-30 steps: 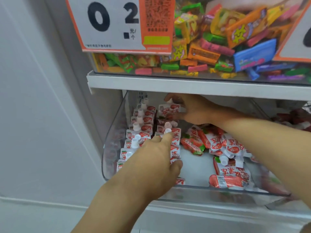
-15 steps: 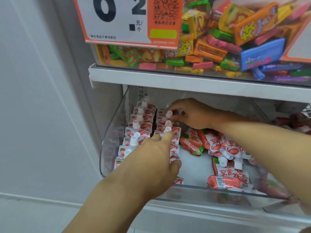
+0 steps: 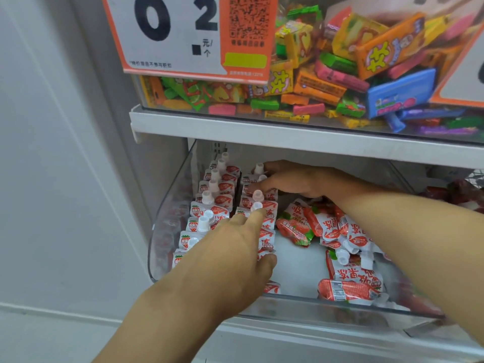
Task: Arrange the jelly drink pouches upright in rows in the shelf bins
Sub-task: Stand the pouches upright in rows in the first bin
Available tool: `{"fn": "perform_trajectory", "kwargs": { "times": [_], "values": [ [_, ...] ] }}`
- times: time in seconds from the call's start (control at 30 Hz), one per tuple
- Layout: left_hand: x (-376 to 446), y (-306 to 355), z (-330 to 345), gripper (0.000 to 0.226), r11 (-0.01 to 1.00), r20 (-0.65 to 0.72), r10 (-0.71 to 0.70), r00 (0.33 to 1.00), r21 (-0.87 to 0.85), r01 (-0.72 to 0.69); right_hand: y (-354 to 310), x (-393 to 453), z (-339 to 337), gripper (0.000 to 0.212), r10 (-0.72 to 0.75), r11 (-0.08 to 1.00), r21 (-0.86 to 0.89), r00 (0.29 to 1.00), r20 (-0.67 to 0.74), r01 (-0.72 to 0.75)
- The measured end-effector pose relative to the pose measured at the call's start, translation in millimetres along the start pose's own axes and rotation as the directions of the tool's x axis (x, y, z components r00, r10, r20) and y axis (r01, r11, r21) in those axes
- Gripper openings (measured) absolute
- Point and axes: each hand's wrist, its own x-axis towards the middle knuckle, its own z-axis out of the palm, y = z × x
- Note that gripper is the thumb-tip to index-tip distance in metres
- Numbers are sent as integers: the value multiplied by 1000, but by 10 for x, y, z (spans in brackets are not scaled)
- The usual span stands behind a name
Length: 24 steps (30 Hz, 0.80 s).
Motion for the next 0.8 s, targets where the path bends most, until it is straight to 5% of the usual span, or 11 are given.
{"fn": "perform_trajectory", "kwargs": {
  "times": [0.27, 0.37, 0.47, 0.57, 0.67, 0.8],
  "values": [
    [-49, -32, 2, 65, 1000, -25, 18, 1000, -2, -18, -148, -47, -48, 58, 173, 962, 165, 952, 253, -219],
    [-47, -36, 1, 65, 1000, -35, 26, 999, -14, -26, -182, -133, -46, 79, 180, 949, 235, 973, 143, -210],
    [-63, -26, 16, 67, 999, -61, 40, 997, 16, -39, -198, -162, -6, 70, 198, 959, 192, 978, 65, -207],
    [-82, -7, 18, 71, 998, -57, 41, 998, 50, -38, -184, -165, 114, 61, 163, 949, 262, 984, 66, -175],
    [-147, 10, -5, 74, 997, -30, 42, 999, 73, -40, -145, -209, 108, 68, 102, 837, 515, 977, 185, -185],
    [-187, -6, 22, 75, 995, -30, 50, 998, 92, -47, -124, -397, 71, 72, 129, 825, 532, 980, 152, -191]
  ]
}}
